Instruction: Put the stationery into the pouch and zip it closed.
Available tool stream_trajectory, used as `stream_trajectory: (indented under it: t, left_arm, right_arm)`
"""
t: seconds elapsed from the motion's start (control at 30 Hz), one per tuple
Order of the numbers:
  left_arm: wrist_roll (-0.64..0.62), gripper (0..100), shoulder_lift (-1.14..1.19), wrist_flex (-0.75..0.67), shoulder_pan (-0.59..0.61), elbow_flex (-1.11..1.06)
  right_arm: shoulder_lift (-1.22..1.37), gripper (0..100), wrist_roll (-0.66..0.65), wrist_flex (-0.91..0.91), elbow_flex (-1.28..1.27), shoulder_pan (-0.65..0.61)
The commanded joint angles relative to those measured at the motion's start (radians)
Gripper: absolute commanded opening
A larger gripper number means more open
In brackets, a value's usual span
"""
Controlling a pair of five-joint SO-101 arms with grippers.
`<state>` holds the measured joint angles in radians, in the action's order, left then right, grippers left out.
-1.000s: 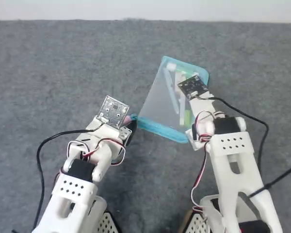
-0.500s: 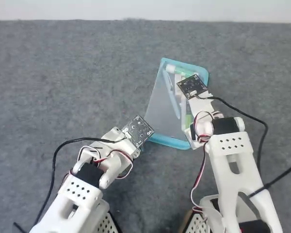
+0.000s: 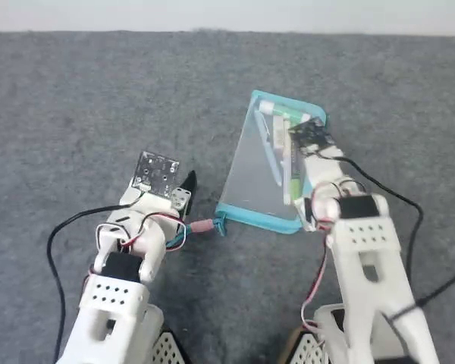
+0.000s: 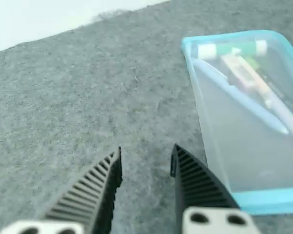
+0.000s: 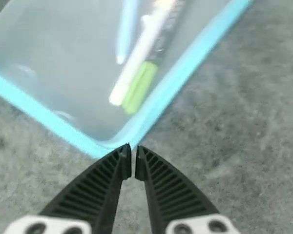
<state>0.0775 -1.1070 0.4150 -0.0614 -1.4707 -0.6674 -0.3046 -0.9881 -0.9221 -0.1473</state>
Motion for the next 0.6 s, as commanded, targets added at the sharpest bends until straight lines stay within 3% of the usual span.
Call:
stream_trajectory:
  t: [0.0, 0.27, 0.57]
  left_arm:
    - [-0.018, 16, -0.006, -0.153, 0.008, -0.039]
    - [-0.014, 16, -0.006, -0.333, 0.006, -0.159]
    - [-0.011, 16, 0.003, -0.336, 0.008, -0.209]
  right_arm:
    - [-0.203, 0.8, 0.011, 0.074, -0.089, 0.039]
    - [-0.522, 0.9, -0.002, 0.079, -0.325, 0.044]
    - [-0.789, 0.9, -0.143, -0.022, -0.519, 0.07]
